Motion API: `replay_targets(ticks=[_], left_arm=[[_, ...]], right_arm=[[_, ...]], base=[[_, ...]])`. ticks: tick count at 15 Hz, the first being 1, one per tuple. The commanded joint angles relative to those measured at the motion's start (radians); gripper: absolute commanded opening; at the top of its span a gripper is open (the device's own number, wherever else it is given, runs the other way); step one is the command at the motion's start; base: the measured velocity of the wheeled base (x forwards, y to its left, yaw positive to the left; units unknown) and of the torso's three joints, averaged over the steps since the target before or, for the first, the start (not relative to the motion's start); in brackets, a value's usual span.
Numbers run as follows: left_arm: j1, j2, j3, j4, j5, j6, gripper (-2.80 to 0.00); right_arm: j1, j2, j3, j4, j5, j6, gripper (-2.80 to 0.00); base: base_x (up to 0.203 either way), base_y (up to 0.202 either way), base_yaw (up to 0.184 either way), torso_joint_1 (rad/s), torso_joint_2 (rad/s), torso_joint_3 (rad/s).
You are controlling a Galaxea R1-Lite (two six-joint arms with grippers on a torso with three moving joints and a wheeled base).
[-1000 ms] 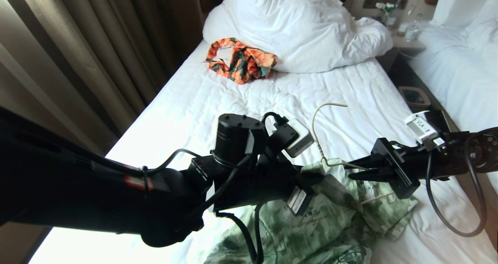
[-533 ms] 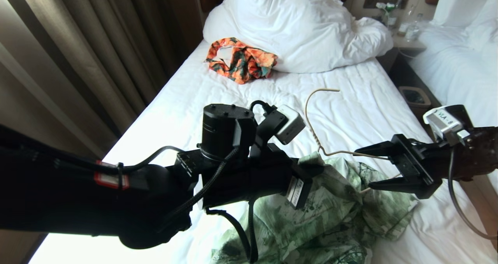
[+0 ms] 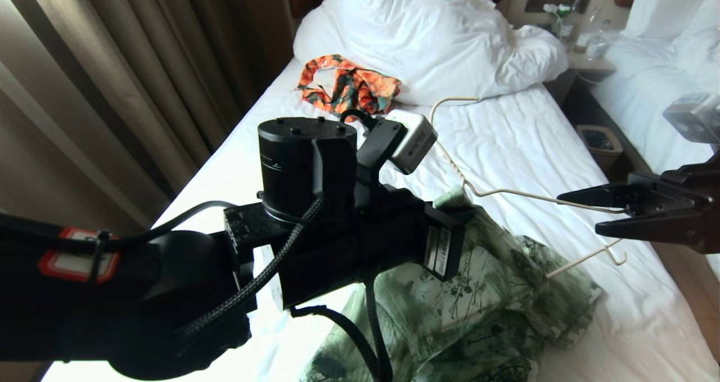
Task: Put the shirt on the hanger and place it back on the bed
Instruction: Hook the other side of the shirt onto the hanger
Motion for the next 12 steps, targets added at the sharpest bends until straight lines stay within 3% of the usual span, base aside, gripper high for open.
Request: replay_targets(ticks=[1,4,6,8,9,10,12], left_arm=[[-0.008,-0.024,-0.003,-0.006,0.003,-0.002,-2.80],[-0.022,-0.030,0.003,-0.004,0.007,-0.002,-2.80],[-0.029,-0.027,0.001,-0.006,0.033,-0.001,-2.80],[-0.030,-0.028,0.004,-0.008,0.061,0.001,-2.80],[-0.029,-0.030,0.003,-0.009,0.070,-0.005,-2.80],[-0.030,-0.030,0.006,-0.010,0.088,-0.005,-2.80],[-0.037,-0.032,0.006,-0.010,0.146,-0.004,-2.80]], right_arm=[[0.041,-0.002,-0.079,0.004,-0.070,0.320,0.00],[0.129,-0.084,-0.108,-0.030,-0.504,0.515,0.00],[0.145,-0.155,-0.092,-0.043,-0.663,0.565,0.00],[0.129,-0.181,-0.044,-0.047,-0.755,0.580,0.00],[0.122,-0.194,-0.007,-0.057,-0.795,0.579,-1.70],[0.120,-0.202,0.016,-0.081,-0.867,0.582,-2.80],[0.109,-0.231,0.029,-0.101,-0.936,0.590,-2.80]], base=[[0.000,0.000,0.000,0.000,0.00,0.000],[0.000,0.000,0.000,0.000,0.00,0.000],[0.000,0.000,0.000,0.000,0.00,0.000],[0.000,0.000,0.000,0.000,0.00,0.000],[0.000,0.000,0.000,0.000,0.00,0.000],[0.000,0.000,0.000,0.000,0.00,0.000],[0.000,0.000,0.000,0.000,0.00,0.000]])
